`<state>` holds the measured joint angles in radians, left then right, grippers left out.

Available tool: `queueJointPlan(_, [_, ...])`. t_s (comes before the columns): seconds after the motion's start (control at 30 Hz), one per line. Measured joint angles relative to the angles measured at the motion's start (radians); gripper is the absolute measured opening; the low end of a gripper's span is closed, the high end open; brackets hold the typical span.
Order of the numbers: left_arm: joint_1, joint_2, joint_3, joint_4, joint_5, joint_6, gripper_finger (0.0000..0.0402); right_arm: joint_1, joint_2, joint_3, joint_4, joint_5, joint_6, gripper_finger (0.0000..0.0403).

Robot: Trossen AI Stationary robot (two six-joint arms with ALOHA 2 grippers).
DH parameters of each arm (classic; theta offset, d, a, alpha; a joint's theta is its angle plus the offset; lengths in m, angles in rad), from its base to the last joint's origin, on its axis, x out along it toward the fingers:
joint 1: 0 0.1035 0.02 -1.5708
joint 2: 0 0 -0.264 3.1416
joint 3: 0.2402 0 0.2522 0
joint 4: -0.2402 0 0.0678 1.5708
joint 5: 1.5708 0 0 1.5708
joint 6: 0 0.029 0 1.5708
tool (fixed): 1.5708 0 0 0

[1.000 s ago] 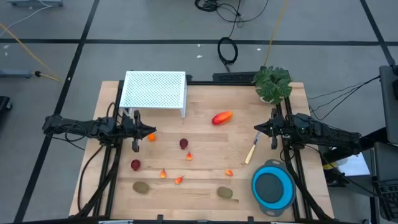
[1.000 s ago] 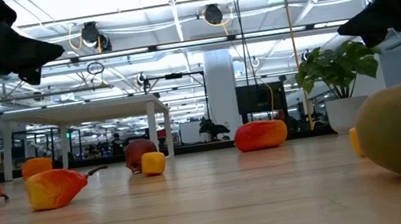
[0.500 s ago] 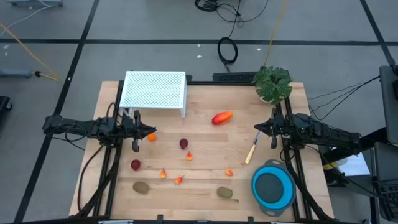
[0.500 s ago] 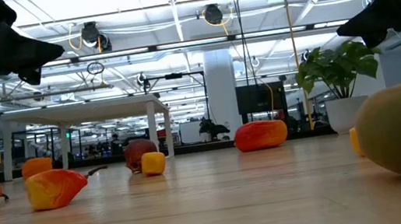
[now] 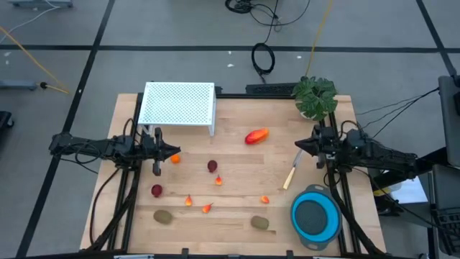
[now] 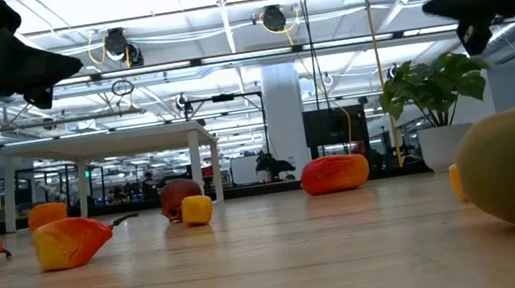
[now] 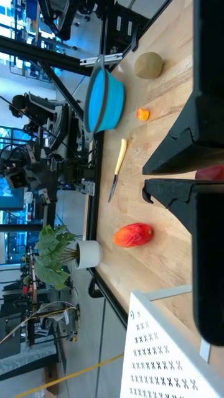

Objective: Pick & Place Fruit
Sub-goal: Put the blue strainer bowl on the shelf

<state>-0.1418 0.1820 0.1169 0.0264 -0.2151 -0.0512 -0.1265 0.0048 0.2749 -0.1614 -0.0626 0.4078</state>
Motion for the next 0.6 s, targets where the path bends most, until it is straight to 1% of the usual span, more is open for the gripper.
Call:
queueJointPlan(0.13, [0.0, 0.0, 0.0, 0.0, 0.0, -0.008, 0.0021, 0.0, 0.014, 0.0, 0.124, -0.166, -0.002, 0.0003])
queueJointPlan(0.2, [0.0, 0.0, 0.0, 0.002, 0.0, -0.009, 0.0021, 0.0, 0.037, 0.0, 0.183, -0.221, 0.016, 0.0001])
queueJointPlan(0.3, [0.0, 0.0, 0.0, 0.002, 0.0, -0.007, 0.0021, 0.0, 0.099, 0.009, 0.217, -0.262, 0.029, 0.0001])
queueJointPlan(0.47, [0.0, 0.0, 0.0, 0.002, 0.0, -0.006, 0.0021, 0.002, 0.267, 0.052, 0.216, -0.359, 0.024, 0.0001])
queueJointPlan(0.6, [0.0, 0.0, 0.0, 0.001, -0.001, -0.006, 0.0021, 0.028, 0.406, 0.116, 0.216, -0.387, -0.033, 0.0001])
